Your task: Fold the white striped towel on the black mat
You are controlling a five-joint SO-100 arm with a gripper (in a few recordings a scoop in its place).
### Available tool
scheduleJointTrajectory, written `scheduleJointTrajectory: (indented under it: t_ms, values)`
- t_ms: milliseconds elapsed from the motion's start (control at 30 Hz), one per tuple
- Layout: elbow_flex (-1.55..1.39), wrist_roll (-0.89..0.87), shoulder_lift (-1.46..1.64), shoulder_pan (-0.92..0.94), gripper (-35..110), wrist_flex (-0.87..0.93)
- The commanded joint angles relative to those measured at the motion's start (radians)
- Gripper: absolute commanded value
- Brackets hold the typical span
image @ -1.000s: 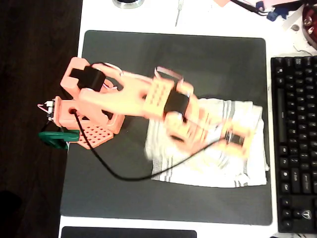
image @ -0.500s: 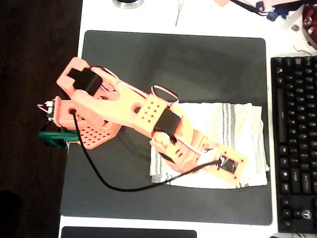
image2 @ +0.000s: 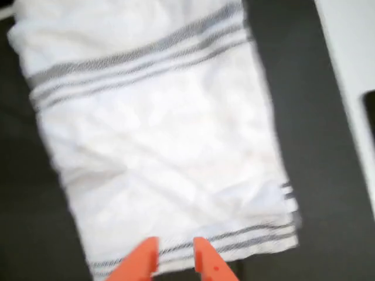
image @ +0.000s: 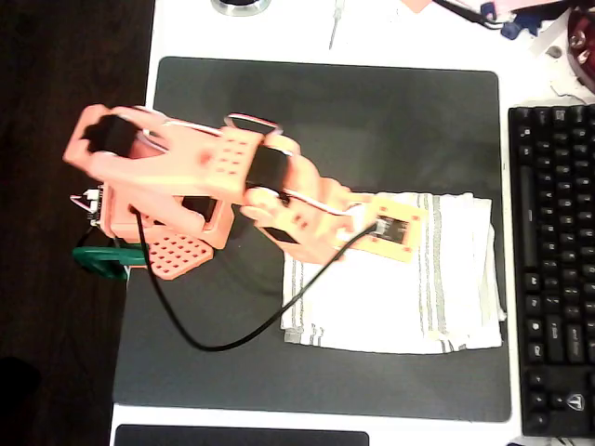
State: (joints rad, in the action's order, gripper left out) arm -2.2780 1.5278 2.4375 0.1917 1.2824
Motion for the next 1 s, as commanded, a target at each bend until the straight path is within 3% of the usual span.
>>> scheduleJointTrajectory:
  t_ms: [0, 533, 833, 967]
  values:
    - [-0.115, -0.011, 0.172, -0.034, 3, 0.015]
    - [-0.609, -0.034, 0.713, -0.176, 0, 0.092]
    - [-0.753, -0.002, 0.865, -0.173, 0, 0.089]
    - [-0.729, -0.066, 0.851, -0.164, 0, 0.084]
